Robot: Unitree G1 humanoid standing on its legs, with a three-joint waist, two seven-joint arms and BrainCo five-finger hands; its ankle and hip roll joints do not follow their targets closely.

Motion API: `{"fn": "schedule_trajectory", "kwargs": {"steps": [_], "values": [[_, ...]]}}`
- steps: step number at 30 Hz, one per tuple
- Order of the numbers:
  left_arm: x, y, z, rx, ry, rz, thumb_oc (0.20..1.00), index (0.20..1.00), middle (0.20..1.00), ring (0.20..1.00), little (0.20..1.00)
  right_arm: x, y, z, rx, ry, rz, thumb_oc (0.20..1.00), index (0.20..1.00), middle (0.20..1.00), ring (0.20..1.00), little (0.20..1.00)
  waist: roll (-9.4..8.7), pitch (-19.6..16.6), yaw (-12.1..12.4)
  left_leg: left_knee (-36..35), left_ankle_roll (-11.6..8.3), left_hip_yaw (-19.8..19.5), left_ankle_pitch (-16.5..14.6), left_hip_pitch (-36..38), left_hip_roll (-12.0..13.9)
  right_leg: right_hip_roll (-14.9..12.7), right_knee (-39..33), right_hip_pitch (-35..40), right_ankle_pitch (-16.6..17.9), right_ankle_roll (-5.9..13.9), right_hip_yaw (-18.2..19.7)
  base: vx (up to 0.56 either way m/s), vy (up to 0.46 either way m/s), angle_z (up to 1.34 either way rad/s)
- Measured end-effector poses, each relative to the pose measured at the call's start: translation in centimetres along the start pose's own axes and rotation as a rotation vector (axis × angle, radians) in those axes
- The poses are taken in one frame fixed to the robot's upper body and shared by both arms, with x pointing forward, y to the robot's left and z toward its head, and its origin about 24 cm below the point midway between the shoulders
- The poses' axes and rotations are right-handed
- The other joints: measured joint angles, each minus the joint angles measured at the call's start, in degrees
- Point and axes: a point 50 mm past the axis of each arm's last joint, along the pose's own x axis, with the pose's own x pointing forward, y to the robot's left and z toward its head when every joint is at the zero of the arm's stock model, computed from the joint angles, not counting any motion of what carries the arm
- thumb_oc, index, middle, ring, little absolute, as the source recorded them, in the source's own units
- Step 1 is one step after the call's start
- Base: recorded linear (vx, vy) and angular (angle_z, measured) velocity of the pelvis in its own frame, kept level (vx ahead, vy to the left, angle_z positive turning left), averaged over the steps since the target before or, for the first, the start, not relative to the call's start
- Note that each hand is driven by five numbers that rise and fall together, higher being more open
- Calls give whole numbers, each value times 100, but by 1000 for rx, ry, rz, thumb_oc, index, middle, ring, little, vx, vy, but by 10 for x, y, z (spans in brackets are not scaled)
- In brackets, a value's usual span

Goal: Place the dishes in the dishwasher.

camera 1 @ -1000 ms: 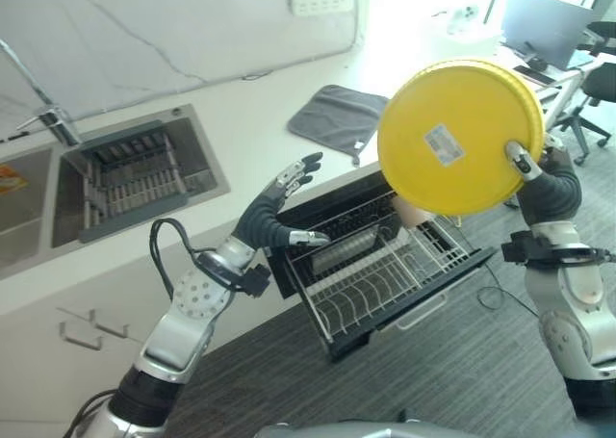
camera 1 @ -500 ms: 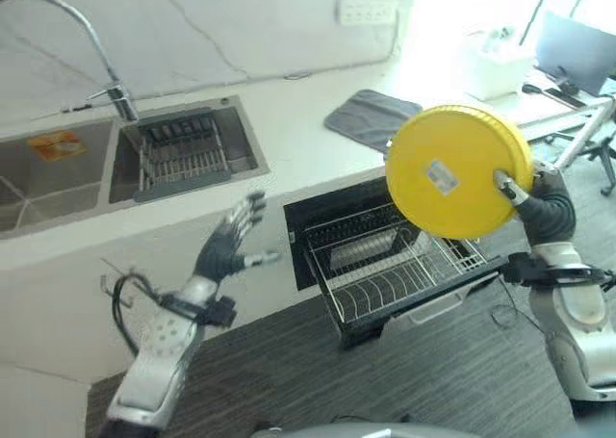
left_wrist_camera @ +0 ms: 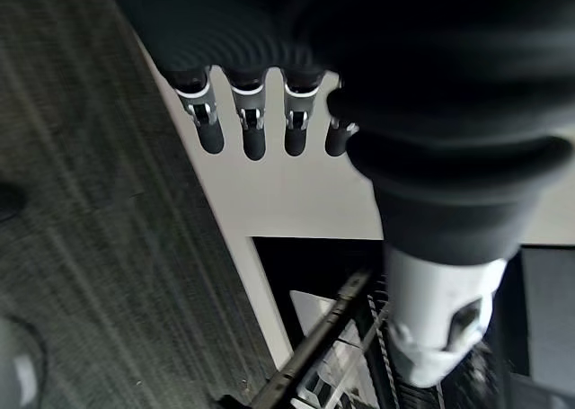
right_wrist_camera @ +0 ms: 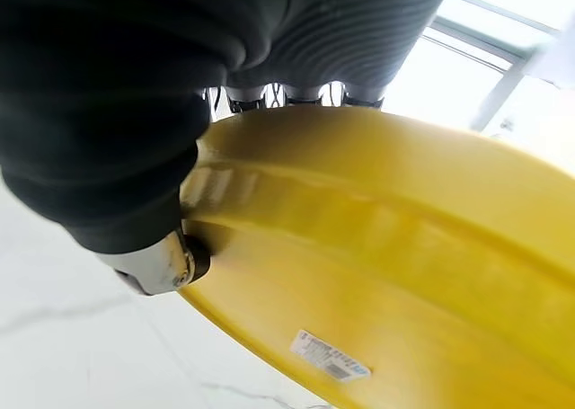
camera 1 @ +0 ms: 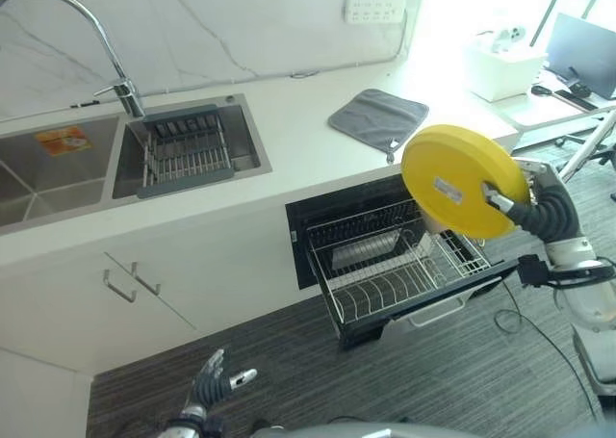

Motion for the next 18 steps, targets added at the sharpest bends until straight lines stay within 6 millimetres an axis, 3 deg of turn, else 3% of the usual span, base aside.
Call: {"fn": "schedule_trajectory", "kwargs": {"steps": [2, 8, 12, 18], "values": [[-4, 4, -8, -5, 29, 19, 1000, 1000, 1000, 1000, 1000, 2, -5, 1, -135, -26, 51, 200, 200, 200, 200, 200, -34, -23, 7, 3, -2, -18, 6, 1, 26, 23, 1, 0, 35, -16, -5, 18, -19, 4], [0, 14, 5, 49, -16, 29, 1000, 1000, 1000, 1000, 1000, 6, -5, 7, -501, -208, 138, 200, 200, 200, 200, 200, -19, -158, 100, 33, -66, -41, 43, 6, 49, 92, 31, 14, 39, -24, -16, 16, -8, 0], [1, 6, 5, 110, -17, -15, 1000, 1000, 1000, 1000, 1000, 15, 7, -2, -552, -241, 99, 200, 200, 200, 200, 200, -8, -188, 126, 33, -66, -54, 44, 12, 48, 93, 27, 29, 39, -23, -20, 0, 0, 0], [-1, 8, 3, 128, -17, -18, 1000, 1000, 1000, 1000, 1000, 14, 30, -28, -601, -211, 139, 200, 200, 200, 200, 200, 33, -206, 414, 32, -58, -109, 40, 5, 45, 88, 1, 61, 39, -23, -63, 0, 3, 3]]}}
